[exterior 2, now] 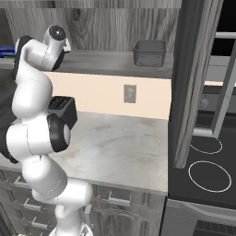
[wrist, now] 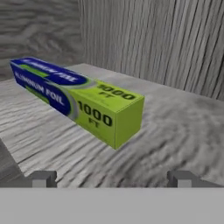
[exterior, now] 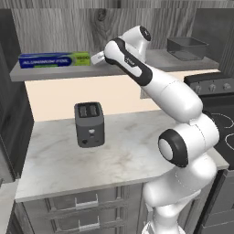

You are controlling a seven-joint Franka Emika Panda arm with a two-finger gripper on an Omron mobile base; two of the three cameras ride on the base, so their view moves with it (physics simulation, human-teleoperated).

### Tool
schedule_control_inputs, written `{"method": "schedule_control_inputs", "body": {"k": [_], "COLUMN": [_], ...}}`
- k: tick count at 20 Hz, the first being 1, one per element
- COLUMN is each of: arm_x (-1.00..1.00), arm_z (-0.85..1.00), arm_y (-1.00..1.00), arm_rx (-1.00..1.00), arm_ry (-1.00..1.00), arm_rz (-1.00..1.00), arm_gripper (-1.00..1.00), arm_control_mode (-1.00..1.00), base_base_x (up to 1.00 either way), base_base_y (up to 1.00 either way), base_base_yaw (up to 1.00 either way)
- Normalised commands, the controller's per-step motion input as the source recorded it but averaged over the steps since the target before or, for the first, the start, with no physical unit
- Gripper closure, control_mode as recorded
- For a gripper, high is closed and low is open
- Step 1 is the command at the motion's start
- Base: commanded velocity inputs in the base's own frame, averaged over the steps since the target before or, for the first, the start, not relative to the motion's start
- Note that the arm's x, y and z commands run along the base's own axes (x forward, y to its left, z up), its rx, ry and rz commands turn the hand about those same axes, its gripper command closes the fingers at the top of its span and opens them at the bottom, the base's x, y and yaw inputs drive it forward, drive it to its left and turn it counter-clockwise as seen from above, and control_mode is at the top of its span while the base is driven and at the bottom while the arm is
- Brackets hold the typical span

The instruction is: Retrieve the tupperware and aluminum foil from the cabinet and place them on the dining counter near the plate with steaks to prepare for storing leftovers.

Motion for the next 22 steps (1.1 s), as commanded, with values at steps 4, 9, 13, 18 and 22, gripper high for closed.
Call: {"method": "schedule_control_inputs", "body": {"k": [4, 9, 13, 18, 22], "arm_x": [0.29, 0.42, 0.46, 0.43, 0.43], "arm_z": [-0.11, -0.01, 0.0, 0.0, 0.0], "arm_y": [0.01, 0.09, 0.25, 0.24, 0.15], "arm_rx": [0.0, 0.0, 0.0, 0.0, 0.0], "arm_ry": [0.0, 0.0, 0.0, 0.0, 0.0], "arm_rz": [0.07, 0.07, 0.08, 0.08, 0.08], "arm_gripper": [-1.0, -1.0, -1.0, -1.0, -1.0], "arm_control_mode": [-1.0, -1.0, -1.0, -1.0, -1.0], "base_base_x": [0.0, 0.0, 0.0, 0.0, 0.0], "base_base_y": [0.0, 0.0, 0.0, 0.0, 0.0], "base_base_yaw": [0.0, 0.0, 0.0, 0.0, 0.0]}}
